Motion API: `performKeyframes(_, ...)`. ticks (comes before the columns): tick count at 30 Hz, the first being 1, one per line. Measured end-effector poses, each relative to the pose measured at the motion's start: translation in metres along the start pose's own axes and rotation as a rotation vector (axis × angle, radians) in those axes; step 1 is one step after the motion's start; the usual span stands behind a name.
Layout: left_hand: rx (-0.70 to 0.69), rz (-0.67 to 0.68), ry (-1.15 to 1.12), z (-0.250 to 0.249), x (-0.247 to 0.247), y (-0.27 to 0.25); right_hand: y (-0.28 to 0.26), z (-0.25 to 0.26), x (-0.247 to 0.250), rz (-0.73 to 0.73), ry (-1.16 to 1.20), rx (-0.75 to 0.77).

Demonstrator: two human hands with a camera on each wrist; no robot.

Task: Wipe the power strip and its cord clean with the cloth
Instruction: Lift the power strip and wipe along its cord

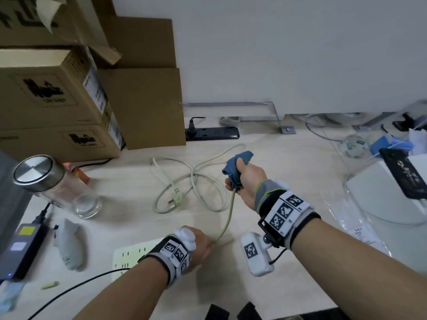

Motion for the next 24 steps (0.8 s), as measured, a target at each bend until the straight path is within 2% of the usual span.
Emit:
performKeyframes(4,-0.005,0.01,-0.155,0.003,0.007,0.002,-0.005,0.0,0.003,-0.023,0.07,0.028)
performKeyframes(6,0.008,-0.048,-0.326,0.004,0.015,0.002,-0.005,-0.001,0.003,-0.033,0.084,0.031)
performKeyframes(9,0.069,-0.165,-0.878,0.0,0.036,0.005,-0.007,-0.006,0.0,-0.04,0.12,0.033)
performKeyframes(11,0.1,-0.23,-1.156,-0.003,0.054,0.009,-0.007,-0.007,-0.003,-0.041,0.122,0.038)
performKeyframes(14,0.193,-0.124,-1.427,-0.007,0.075,0.008,-0.004,-0.008,-0.01,-0.044,0.104,0.025)
performKeyframes(17,0.245,0.102,-1.765,-0.009,0.082,0.0,0.005,-0.011,-0.015,-0.04,0.003,0.006)
performKeyframes(19,0.239,0.134,-1.845,-0.011,0.084,-0.003,0.012,-0.015,-0.016,-0.02,-0.111,-0.004)
performKeyframes(22,0.262,0.038,-1.8,-0.014,0.087,-0.005,0.017,-0.013,-0.016,-0.032,-0.146,-0.034)
performKeyframes(24,0.23,-0.001,-1.748,-0.013,0.089,-0.006,0.02,-0.007,-0.016,-0.074,-0.11,-0.08)
Point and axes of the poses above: each hand's wrist, its own y-axis towards the middle knuckle, its own x-axis out of the back of the hand, z = x × y, the point moved 1 cm from there along y, towards the middle knuckle, and after that the axes turned 15 degrees about x, right-handed, at the moved point
